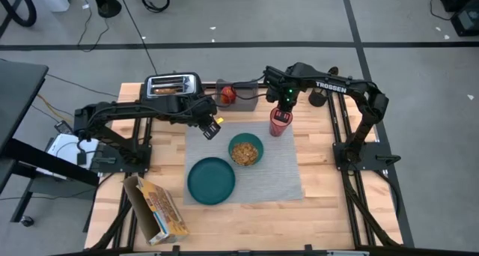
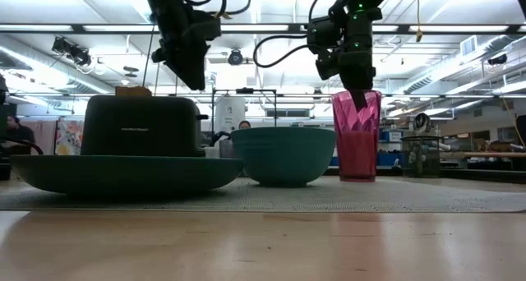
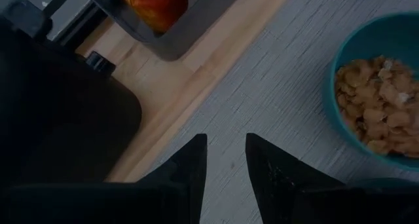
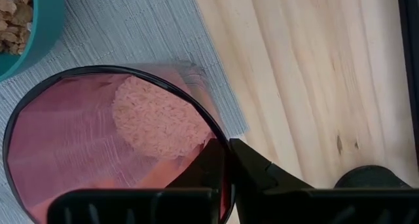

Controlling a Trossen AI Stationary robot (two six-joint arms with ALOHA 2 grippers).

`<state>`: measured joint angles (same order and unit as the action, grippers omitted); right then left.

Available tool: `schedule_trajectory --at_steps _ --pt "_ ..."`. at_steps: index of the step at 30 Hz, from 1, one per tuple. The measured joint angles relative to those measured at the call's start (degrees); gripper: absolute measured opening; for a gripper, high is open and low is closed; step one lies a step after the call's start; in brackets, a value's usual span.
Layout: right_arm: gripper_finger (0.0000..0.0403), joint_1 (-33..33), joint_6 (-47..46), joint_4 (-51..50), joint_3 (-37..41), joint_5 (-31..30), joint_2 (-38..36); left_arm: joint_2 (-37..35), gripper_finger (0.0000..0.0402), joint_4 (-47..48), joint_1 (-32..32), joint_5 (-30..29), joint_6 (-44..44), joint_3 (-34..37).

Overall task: Arrange a breakfast setting
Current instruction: Put the cup of milk top right of the placemat

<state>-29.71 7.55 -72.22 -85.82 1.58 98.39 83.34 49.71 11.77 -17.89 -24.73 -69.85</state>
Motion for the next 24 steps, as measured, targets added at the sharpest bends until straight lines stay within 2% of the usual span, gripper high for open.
schedule_trajectory --at_steps 11,24 --pt "0.0021 -0.02 0.13 -0.08 -0.02 1.34 -0.06 -4.81 0.0114 -0.06 2.08 -0.03 -0.40 0.05" --pt "0.0037 0.02 -0.41 -0.22 -0.02 2.16 -0.07 -8.09 0.0114 -5.71 2.20 -0.01 -1.74 0.04"
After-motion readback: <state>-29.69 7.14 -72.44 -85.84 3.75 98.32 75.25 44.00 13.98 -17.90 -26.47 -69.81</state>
